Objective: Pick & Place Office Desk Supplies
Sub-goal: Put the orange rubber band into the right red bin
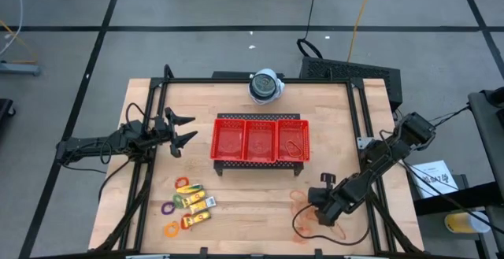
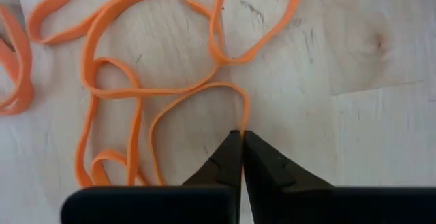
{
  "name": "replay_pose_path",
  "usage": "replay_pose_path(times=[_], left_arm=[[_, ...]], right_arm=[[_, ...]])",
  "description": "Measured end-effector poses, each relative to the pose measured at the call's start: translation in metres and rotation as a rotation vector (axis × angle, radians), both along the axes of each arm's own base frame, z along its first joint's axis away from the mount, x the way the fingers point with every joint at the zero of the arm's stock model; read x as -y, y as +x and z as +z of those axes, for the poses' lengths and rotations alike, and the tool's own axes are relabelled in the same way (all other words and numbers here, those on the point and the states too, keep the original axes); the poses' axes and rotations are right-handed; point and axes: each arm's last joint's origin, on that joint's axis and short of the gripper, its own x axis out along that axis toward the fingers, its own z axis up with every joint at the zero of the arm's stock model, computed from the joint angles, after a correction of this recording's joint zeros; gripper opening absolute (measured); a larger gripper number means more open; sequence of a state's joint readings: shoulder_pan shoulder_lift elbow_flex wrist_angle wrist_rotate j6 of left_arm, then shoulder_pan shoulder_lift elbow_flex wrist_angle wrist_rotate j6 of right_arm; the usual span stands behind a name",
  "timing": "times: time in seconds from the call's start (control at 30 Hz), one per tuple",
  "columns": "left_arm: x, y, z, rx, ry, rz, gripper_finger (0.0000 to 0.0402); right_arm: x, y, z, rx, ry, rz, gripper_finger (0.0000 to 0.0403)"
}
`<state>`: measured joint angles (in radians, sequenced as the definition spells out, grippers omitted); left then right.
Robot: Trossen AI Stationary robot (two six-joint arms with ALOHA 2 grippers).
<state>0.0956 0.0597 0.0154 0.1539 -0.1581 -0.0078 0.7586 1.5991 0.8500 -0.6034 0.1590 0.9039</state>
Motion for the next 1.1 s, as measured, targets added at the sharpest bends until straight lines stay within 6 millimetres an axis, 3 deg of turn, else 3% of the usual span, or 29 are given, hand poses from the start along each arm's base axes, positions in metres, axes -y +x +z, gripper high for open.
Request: replay_pose_path(times=[0.67, 1.1], left_arm=[[0.000, 0.000, 0.000, 0.000, 0.000, 0.000, 0.0267], [0.000, 0.000, 0.000, 0.000, 0.000, 0.000, 0.0267]], right_arm=[[0.030, -0.019, 0.090, 0.477, 0.034, -0.043, 0.0000], [0.032, -0.004, 0.127, 0.857, -0.031, 0.023, 0.0000]])
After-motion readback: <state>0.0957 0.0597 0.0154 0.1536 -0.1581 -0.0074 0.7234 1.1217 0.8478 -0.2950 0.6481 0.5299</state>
